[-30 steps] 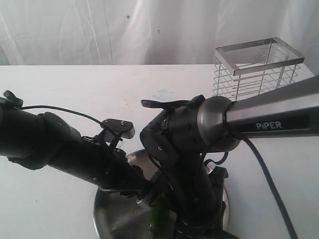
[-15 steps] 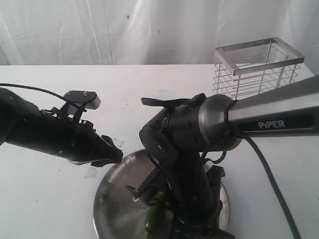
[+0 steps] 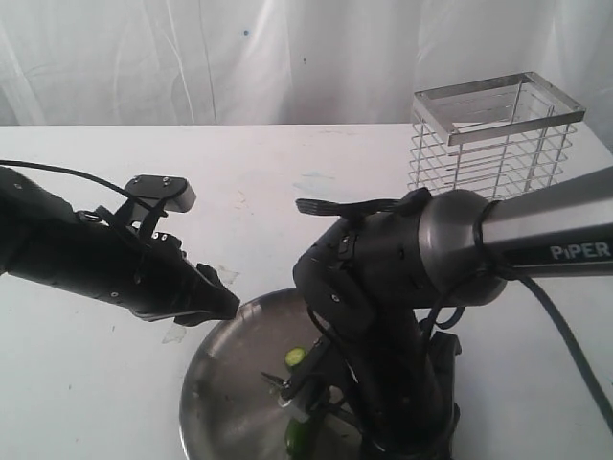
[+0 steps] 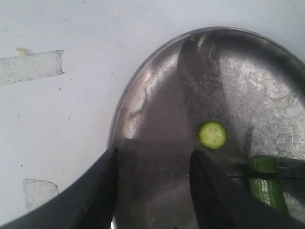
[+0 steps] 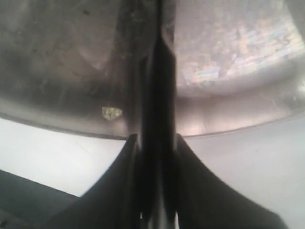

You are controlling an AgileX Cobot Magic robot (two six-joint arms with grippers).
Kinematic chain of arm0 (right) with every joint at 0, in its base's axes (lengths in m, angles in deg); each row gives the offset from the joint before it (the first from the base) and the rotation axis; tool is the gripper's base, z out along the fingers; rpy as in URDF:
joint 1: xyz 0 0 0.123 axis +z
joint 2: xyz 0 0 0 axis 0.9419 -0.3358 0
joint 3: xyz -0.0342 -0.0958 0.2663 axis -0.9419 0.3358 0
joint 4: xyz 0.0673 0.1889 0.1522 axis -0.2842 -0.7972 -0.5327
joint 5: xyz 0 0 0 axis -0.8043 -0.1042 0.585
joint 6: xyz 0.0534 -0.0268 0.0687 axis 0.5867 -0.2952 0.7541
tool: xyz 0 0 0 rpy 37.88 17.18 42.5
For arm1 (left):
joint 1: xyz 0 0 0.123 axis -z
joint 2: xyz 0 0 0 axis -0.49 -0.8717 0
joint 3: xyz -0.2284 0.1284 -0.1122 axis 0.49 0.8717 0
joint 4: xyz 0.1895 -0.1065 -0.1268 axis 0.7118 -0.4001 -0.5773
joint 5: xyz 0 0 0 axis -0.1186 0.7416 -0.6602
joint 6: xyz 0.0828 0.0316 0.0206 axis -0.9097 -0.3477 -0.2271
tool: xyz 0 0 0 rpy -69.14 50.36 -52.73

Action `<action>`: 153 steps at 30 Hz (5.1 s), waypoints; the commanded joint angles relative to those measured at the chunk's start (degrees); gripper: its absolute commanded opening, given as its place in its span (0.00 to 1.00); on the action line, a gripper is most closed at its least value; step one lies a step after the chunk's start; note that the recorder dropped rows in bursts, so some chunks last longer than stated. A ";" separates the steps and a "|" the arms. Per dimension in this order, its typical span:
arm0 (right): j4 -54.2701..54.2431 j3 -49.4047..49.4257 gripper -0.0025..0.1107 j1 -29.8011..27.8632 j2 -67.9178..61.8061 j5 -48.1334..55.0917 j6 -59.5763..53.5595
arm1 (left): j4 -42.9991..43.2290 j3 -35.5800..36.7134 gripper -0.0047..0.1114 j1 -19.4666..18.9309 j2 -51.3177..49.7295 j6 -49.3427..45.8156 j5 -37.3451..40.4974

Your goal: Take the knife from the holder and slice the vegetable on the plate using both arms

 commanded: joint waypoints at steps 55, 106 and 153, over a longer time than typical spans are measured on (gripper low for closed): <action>-3.77 6.43 0.02 -0.05 4.89 -5.38 3.09 | -4.89 0.43 0.48 0.12 0.47 -1.23 15.45; -5.02 6.43 0.02 -0.05 7.25 -12.02 2.72 | -20.46 0.43 0.48 5.95 -13.93 -16.88 9.24; -12.08 19.30 0.02 -0.05 16.39 -28.26 0.66 | -18.52 0.43 0.48 5.95 -13.93 -16.88 9.25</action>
